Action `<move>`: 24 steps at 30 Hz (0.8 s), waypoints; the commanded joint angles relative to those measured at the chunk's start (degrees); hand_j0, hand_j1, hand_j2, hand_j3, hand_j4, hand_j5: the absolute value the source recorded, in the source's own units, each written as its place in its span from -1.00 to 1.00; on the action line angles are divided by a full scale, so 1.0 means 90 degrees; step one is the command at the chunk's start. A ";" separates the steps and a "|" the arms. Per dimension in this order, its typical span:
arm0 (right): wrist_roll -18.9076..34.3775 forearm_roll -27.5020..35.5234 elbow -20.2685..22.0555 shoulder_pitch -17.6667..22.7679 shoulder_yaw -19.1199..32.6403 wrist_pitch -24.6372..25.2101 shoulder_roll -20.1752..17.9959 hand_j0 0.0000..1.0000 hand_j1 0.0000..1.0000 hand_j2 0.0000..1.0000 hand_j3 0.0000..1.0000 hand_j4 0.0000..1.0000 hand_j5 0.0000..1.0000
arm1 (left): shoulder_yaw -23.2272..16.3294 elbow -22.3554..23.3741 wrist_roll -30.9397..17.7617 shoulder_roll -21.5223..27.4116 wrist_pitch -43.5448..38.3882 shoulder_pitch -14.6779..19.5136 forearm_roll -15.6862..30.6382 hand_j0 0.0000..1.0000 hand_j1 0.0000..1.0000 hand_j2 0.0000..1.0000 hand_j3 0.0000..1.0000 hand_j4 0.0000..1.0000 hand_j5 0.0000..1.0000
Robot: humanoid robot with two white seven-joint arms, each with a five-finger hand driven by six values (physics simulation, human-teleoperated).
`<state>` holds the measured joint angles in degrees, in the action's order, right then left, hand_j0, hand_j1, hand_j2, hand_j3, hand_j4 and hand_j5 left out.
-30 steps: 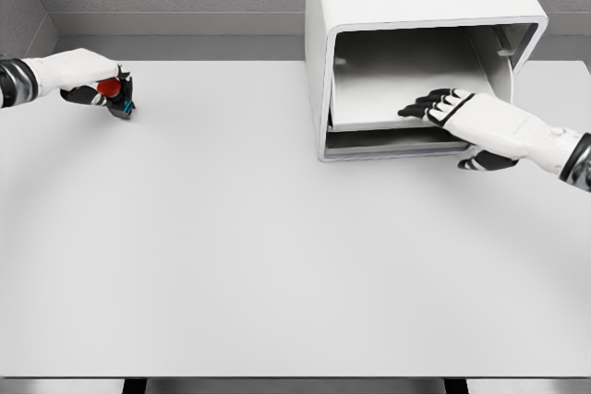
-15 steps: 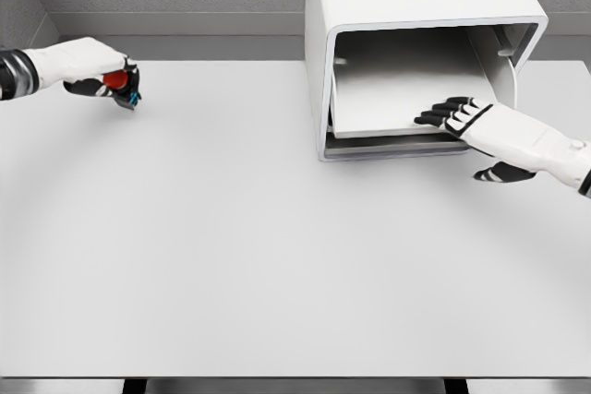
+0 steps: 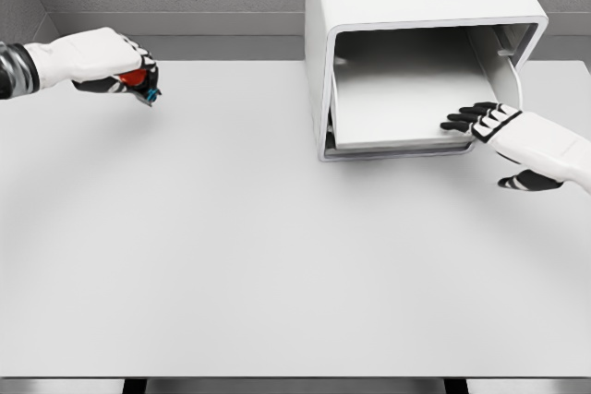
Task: Slide open multi-storey tabletop storage cabinets and put open load switch and slide close multi-storey tabletop storage cabinets
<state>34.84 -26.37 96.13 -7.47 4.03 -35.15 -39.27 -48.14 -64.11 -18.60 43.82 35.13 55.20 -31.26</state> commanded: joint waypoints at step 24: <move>0.0018 0.1387 0.0491 0.0654 0.1652 0.0017 -0.0031 0.99 0.99 0.99 0.99 0.99 0.99 | 0.0086 -0.2730 0.0016 0.0356 -0.0015 -0.0342 0.0095 -0.05 -0.05 -0.05 -0.05 -0.05 -0.05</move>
<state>35.01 -16.37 100.56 -1.14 17.10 -35.43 -39.46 -47.53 -87.20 -18.56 47.29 35.13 52.12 -30.80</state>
